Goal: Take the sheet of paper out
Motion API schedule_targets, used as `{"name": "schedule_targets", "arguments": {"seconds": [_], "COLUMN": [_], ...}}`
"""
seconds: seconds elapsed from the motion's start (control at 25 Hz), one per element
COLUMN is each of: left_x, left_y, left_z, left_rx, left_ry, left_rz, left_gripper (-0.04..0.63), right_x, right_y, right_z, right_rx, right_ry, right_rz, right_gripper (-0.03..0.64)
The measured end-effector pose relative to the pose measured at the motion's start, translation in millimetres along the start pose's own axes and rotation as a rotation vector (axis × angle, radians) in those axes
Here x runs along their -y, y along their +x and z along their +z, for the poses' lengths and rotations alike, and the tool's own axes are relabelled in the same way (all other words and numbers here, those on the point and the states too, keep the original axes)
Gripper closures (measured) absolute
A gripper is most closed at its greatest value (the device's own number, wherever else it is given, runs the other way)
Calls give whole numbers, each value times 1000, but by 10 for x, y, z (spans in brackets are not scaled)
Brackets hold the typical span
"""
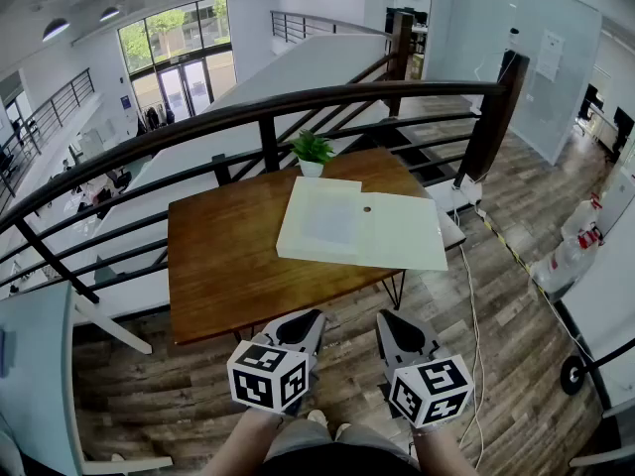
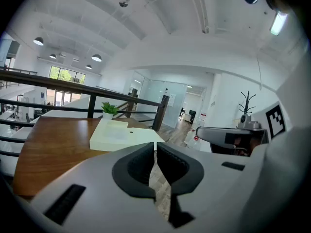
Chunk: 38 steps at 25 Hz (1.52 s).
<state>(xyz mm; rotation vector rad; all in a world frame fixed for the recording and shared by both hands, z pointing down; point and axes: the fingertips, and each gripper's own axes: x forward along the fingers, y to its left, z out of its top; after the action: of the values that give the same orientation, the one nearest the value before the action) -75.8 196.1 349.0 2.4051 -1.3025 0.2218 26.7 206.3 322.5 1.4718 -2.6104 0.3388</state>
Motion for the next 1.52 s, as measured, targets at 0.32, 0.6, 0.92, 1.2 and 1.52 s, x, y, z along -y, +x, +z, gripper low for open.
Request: {"name": "schedule_targets", "arguments": {"seconds": [0.32,0.6,0.92,1.2,1.52], "left_x": [-69,-189,-397,-515,-661], "left_y": [-46,-22,54,180,425], "left_z": [-4,29,116,162,215], "left_rx": [1,2,3,-10,-28], "left_ry": [11,17,30,31,21], "left_rz": [15,7,-31,-57,-66], "left_gripper": [568,568,568,568,568], "right_x": [-49,-91,-181,-127,1], "right_y": [34,171,427,593,876], "right_z": [-50,-46,-26,-71,-124], "right_rx": [-17,-17,-9,-8,-41], "right_ry": [-11,5,-13,38,72], "right_rz": [-3,4,14,-13,0], "right_gripper": [591,591,591,591,590]}}
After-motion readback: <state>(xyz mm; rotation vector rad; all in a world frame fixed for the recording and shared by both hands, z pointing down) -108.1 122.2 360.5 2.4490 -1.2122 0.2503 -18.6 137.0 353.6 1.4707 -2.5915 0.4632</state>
